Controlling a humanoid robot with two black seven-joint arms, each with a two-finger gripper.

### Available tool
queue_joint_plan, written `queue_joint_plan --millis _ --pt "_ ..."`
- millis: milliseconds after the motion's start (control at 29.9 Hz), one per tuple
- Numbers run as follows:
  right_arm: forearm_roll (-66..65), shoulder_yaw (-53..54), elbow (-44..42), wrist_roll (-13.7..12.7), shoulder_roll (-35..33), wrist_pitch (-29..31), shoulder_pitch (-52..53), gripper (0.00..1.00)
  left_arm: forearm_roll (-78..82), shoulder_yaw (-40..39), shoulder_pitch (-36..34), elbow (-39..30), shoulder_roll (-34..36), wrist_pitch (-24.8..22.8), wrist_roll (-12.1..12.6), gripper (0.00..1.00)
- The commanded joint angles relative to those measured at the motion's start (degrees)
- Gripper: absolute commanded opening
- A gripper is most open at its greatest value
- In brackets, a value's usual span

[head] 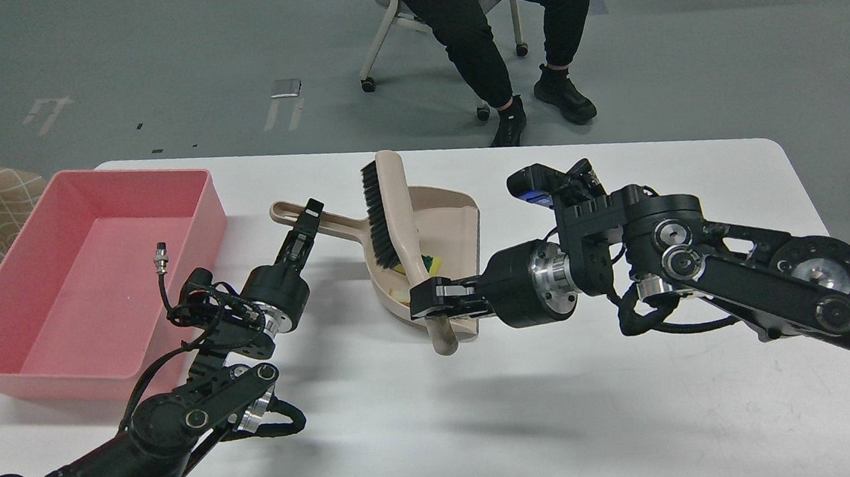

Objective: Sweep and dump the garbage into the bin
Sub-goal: 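Brush the sponge and stick farther into the dustpan with the right gripper, then lift the brush away from the dustpan with the right gripper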

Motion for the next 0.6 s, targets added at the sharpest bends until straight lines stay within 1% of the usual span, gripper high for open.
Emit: queue_joint_plan --millis 0,568 --pt "0.07 1.05 0.45 0.0 -1.98 0.0 0.1 0.0 0.0 -0.1 -0.05 0.0 0.1 0.01 0.09 0.0" --pt "4.64 3.87 3.53 0.0 -16.57 0.0 -0.33 0.0 -2.81 -0.28 -0.13 -2.11 1.5 0.01 0.0 0.0"
